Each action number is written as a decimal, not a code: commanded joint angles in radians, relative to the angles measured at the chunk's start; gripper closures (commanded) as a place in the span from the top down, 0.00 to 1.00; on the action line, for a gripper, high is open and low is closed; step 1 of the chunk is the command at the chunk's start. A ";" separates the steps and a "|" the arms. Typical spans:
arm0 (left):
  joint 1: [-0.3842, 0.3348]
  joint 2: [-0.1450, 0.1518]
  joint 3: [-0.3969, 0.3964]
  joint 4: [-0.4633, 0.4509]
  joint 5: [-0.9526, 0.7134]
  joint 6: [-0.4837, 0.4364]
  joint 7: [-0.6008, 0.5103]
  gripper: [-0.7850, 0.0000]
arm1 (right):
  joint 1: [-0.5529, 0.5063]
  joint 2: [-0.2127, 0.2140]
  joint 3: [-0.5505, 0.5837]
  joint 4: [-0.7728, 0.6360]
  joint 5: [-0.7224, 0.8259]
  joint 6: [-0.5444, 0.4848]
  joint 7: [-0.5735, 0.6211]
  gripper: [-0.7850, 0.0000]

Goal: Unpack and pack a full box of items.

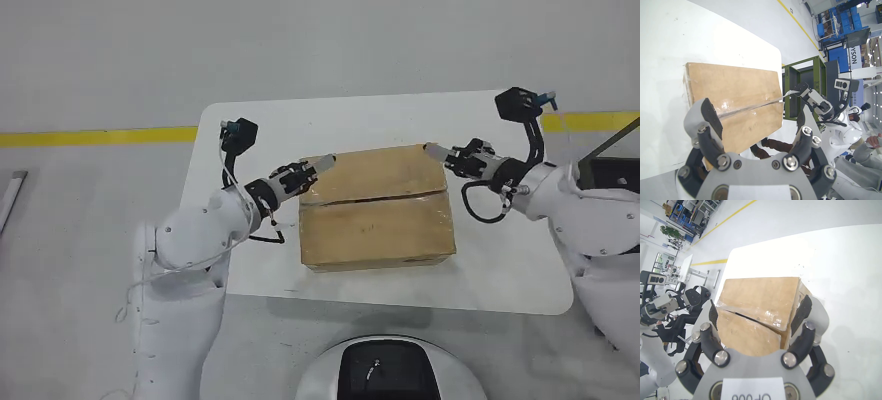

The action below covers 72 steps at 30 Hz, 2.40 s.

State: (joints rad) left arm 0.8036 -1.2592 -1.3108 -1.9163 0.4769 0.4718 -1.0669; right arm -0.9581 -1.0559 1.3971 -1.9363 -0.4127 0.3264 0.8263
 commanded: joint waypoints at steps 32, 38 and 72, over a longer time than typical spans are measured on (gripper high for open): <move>0.008 0.027 0.015 0.011 -0.044 -0.032 0.026 1.00 | 0.226 -0.023 -0.207 0.095 -0.002 0.069 0.125 0.00; 0.003 0.030 0.029 0.024 -0.055 -0.031 0.022 1.00 | 0.101 -0.010 -0.203 -0.040 -0.150 -0.197 -0.068 0.00; 0.008 0.055 0.047 0.078 -0.041 0.022 0.028 0.43 | -0.126 -0.009 -0.198 0.021 -0.387 -0.608 -0.578 0.00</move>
State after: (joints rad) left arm 0.8129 -1.2044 -1.2639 -1.8375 0.4362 0.4936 -1.0389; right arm -1.0758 -1.0649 1.1968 -1.9242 -0.7924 -0.2740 0.2642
